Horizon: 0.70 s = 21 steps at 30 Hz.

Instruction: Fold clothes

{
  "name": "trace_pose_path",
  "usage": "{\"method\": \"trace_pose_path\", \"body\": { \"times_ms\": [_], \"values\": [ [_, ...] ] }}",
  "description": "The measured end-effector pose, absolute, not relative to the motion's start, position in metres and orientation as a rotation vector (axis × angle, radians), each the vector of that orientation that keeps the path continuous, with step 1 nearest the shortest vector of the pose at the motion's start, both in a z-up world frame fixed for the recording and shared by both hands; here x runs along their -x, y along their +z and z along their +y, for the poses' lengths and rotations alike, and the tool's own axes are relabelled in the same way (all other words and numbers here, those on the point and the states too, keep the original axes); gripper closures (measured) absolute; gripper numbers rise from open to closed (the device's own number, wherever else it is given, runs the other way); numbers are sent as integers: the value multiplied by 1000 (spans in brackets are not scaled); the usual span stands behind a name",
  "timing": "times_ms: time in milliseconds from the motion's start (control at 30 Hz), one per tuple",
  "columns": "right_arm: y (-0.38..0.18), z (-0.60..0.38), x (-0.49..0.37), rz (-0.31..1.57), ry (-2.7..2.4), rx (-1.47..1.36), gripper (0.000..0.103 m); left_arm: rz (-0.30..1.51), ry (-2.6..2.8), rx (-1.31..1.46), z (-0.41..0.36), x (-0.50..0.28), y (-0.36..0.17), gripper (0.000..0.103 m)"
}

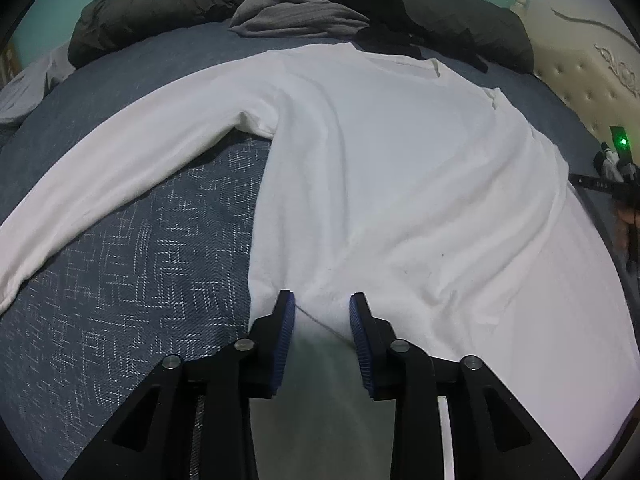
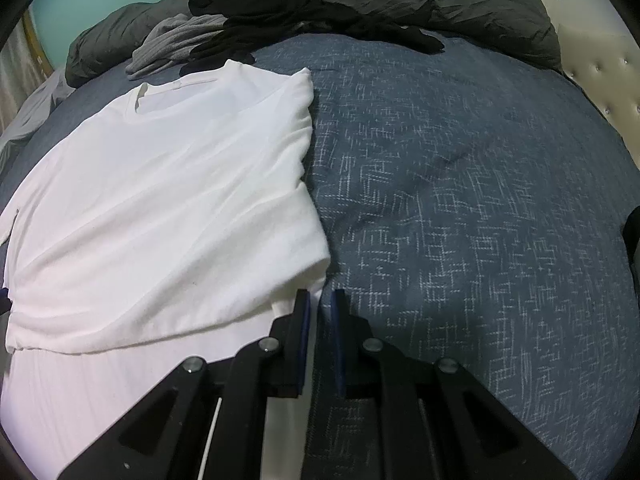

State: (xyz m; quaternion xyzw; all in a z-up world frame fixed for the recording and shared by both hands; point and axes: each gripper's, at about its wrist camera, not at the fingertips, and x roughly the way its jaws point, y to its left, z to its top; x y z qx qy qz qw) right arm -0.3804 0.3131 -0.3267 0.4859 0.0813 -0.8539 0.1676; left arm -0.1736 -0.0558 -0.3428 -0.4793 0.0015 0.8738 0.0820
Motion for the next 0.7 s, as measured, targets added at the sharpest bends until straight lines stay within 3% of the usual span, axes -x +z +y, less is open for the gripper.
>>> {"method": "trace_pose_path", "body": {
  "times_ms": [33, 333, 700],
  "values": [
    [-327, 313, 380, 232, -2429, -1382, 93, 9, 2608, 1430, -52, 177, -343, 99],
    [-326, 316, 380, 232, -2439, -1375, 93, -17, 2650, 1365, -67, 174, -317, 99],
    [-325, 315, 382, 227, -2448, -1374, 93, -149, 2636, 1420, -83, 189, -330, 96]
  ]
}}
